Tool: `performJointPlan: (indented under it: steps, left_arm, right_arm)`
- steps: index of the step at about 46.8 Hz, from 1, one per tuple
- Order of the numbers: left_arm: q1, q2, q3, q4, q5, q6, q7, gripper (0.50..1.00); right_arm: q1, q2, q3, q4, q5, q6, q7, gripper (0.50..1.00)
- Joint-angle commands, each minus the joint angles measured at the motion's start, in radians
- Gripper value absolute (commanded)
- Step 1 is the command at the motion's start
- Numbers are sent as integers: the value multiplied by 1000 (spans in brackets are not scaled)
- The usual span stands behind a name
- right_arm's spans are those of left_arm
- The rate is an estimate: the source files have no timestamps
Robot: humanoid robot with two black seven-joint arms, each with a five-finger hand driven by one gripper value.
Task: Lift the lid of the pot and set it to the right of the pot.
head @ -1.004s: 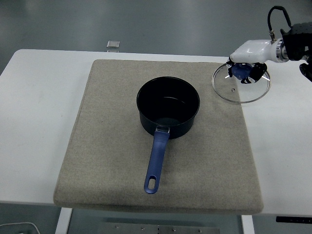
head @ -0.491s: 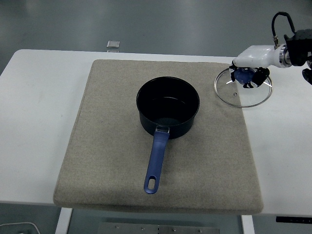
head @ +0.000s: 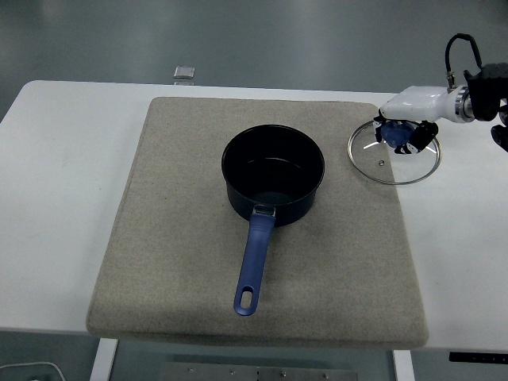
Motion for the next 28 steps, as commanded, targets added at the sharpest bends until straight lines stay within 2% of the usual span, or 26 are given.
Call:
performJointPlan:
  steps: [1,28]
  left_arm:
    - [0,0,0,0,0,0,0,1000]
    - [0,0,0,0,0,0,0,1000]
  right_arm:
    - [0,-1,2,0,0,-2,0,500]
    - [-16,-12,16,24,40,-14,0,500]
